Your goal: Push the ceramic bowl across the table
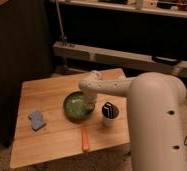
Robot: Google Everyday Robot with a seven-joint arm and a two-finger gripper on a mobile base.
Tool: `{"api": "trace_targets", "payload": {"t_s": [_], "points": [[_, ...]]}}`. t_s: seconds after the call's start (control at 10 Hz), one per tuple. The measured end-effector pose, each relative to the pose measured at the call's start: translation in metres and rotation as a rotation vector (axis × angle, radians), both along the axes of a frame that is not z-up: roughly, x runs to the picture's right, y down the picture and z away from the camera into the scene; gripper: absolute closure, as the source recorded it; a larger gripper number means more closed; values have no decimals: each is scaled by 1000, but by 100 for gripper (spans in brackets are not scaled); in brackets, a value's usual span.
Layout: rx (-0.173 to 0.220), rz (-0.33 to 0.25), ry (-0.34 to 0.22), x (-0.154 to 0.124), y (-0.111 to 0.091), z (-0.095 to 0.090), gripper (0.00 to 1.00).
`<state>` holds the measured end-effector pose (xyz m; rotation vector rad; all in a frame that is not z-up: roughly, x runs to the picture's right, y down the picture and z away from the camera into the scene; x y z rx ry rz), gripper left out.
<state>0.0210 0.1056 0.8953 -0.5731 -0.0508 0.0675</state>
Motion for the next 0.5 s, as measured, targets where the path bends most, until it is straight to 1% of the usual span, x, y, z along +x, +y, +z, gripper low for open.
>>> {"api": "trace_targets", "payload": {"t_s": [0.1, 0.2, 0.3, 0.4, 0.5], "points": [[12, 17, 8, 20, -8, -10, 100], [13, 22, 17, 27, -13, -14, 100], [2, 16, 38, 34, -15, -15, 100], [-15, 17, 51, 37, -13, -13, 100], [-23, 11, 68, 46, -10, -9, 100]]}}
